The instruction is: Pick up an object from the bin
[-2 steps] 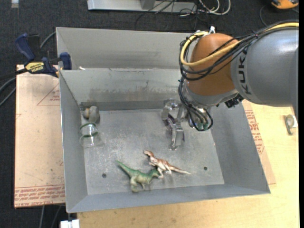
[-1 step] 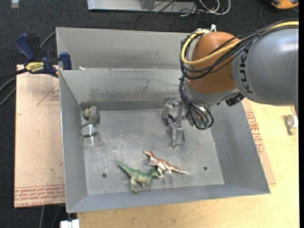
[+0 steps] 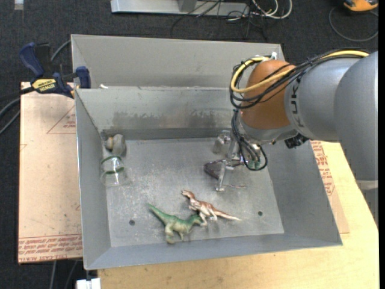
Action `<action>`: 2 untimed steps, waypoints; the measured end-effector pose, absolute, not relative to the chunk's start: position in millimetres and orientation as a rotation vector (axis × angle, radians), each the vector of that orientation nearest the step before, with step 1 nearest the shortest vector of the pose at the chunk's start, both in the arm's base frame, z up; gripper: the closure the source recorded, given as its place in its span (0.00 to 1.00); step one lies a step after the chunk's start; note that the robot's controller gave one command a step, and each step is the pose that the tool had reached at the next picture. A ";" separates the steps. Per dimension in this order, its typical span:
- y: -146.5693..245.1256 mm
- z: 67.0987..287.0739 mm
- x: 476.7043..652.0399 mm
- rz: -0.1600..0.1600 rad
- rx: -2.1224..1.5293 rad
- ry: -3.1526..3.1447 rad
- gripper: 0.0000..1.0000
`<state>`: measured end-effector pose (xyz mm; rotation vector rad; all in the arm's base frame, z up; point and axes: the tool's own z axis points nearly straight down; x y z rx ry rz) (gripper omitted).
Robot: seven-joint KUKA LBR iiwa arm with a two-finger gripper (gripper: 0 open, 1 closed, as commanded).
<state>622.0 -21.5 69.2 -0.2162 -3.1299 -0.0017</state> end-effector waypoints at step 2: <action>-20.3 69.7 623.2 -0.004 -0.213 -3.135 0.00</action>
Offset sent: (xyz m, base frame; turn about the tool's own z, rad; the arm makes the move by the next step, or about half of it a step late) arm 0.0000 0.0000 0.0000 0.0000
